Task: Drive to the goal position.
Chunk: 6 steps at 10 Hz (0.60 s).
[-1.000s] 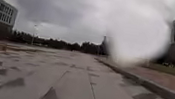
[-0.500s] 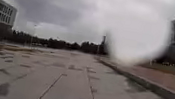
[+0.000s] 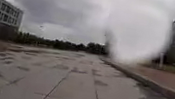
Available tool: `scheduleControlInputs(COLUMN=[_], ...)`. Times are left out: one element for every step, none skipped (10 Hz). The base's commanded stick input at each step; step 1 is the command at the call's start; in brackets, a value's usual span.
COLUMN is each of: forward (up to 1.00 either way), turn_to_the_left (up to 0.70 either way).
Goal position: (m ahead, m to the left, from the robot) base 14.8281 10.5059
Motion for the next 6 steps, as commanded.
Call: scheduleControlInputs(forward=[0.7,0.7,0.7,0.7,0.7,0.7], turn_to_the_left=[0.35,0.35,0.35,0.35,0.35,0.35])
